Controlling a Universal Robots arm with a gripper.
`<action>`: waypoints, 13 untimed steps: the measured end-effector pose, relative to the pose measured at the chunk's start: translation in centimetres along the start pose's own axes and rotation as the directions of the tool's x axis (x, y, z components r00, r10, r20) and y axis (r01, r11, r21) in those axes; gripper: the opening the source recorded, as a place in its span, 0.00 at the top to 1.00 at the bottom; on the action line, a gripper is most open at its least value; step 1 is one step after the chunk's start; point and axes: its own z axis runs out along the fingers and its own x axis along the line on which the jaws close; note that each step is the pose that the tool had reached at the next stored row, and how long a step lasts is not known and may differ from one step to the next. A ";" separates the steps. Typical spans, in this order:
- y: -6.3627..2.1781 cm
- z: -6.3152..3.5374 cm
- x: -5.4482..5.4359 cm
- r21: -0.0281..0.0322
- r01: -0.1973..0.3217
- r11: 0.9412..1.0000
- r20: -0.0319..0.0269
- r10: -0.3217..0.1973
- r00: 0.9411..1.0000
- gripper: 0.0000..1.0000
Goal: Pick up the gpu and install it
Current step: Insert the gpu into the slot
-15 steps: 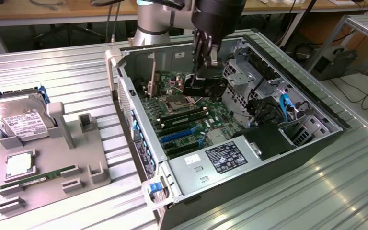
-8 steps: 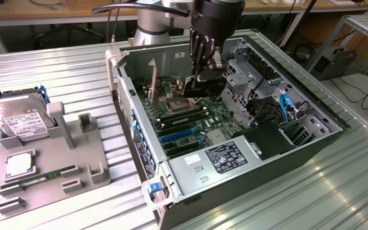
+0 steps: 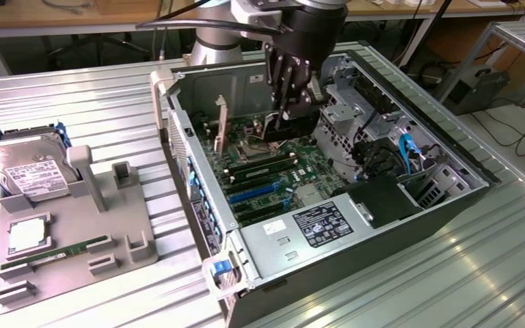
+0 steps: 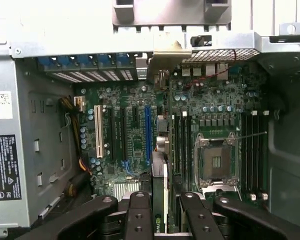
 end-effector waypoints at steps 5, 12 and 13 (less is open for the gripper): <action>-0.09 0.86 0.0 0.000 0.023 1.000 0.000 -0.023 1.000 0.74; -0.11 2.36 0.3 0.000 0.027 1.000 0.000 -0.027 1.000 0.74; -0.11 2.54 0.3 0.000 0.028 1.000 0.000 -0.028 1.000 0.74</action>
